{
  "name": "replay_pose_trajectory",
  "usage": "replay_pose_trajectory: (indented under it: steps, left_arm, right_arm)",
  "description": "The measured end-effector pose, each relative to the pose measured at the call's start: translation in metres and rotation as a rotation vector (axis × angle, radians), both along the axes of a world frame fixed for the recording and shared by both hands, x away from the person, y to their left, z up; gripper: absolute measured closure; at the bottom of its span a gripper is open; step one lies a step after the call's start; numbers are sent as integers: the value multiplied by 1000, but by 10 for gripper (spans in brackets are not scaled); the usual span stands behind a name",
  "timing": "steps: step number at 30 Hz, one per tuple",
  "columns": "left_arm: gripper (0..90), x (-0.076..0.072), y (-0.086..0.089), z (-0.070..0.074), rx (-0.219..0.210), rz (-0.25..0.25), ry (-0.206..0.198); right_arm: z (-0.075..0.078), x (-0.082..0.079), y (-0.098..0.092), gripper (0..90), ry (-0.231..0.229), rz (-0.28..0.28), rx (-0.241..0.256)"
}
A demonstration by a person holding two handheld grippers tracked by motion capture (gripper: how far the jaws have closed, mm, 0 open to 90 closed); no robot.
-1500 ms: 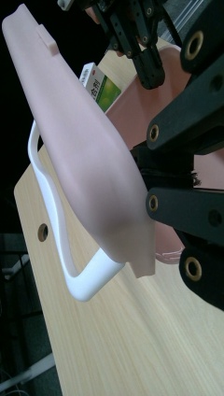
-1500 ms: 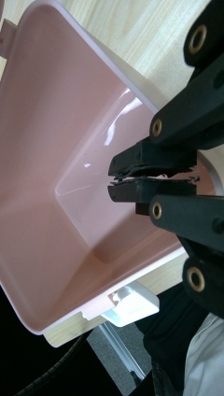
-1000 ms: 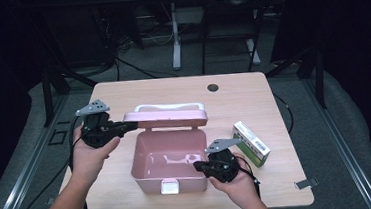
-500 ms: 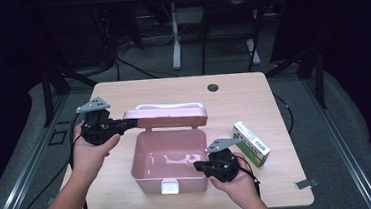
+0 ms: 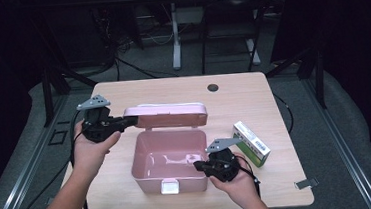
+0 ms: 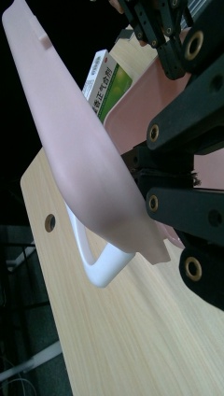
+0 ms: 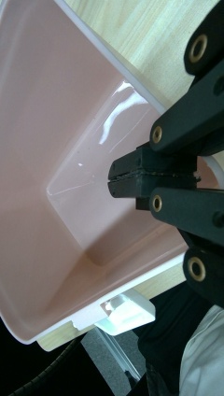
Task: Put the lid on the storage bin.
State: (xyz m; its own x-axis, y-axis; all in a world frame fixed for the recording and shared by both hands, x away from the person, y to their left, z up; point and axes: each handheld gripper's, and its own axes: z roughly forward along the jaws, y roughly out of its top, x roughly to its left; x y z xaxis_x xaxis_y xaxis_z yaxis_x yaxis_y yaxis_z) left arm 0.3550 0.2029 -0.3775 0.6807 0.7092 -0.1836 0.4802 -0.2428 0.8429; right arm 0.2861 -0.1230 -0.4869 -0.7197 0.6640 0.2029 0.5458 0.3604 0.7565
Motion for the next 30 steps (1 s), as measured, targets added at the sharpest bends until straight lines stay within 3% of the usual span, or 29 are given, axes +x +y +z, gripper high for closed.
replay_pose_trajectory:
  steps: [30]
  left_arm:
    - [900, 13, -1, -1, 0, 32, 5]
  right_arm:
    - [-1, 3, -5, 897, 7, -8, 17]
